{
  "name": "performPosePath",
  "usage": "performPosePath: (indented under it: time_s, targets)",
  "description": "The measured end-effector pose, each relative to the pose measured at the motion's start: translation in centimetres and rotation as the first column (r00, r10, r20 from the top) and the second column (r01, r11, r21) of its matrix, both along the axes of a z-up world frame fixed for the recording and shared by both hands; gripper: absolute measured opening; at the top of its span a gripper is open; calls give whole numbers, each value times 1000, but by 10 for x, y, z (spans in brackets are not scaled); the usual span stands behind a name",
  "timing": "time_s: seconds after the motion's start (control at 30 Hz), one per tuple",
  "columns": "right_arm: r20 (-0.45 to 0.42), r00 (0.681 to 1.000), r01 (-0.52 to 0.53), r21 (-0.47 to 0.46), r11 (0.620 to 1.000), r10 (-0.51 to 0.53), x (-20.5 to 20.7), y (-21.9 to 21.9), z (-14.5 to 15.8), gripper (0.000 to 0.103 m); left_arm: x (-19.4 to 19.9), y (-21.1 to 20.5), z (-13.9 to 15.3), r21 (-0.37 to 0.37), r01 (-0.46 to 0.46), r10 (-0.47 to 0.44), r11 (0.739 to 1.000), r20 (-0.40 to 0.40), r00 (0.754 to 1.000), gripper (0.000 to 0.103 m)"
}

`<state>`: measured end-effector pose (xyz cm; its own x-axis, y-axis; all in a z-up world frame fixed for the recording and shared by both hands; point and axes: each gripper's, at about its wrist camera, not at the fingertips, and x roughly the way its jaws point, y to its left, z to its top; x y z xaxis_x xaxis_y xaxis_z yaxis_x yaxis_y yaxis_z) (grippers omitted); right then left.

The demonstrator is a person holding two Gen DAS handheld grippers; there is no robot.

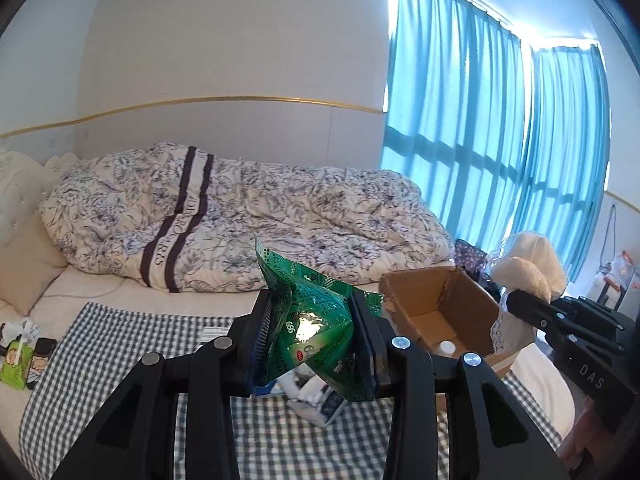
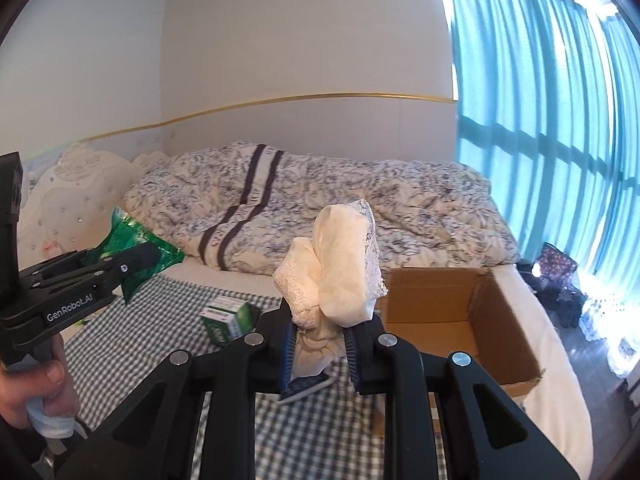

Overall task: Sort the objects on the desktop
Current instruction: 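Lift and carry the white cloth and green bag over the cardboard box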

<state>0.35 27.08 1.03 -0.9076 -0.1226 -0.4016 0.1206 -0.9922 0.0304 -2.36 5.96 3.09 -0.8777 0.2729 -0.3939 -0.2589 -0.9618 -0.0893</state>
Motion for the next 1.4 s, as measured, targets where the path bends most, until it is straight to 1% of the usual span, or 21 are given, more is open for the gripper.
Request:
performPosePath:
  time_s: [0.43,0.87,1.03,1.4]
  targets:
    - [18,995,99,-3,995,-99,-11,64,-4,20,-25,67,-7,-3,98,-98,995,14,995,38]
    - [58,985,165,-6,986,-164,-35,116,-21,20,-64,133,-18,-26,190,-189,981,36,981,38]
    - [75,980,183,-8,983,-182,-43,133,-28,20,-75,162,-30,-38,240,-238,970,60,970,38]
    - [132,972,195,-12,981,-192,-67,160,-53,20,-95,208,-59,-61,307,-299,950,114,947,38]
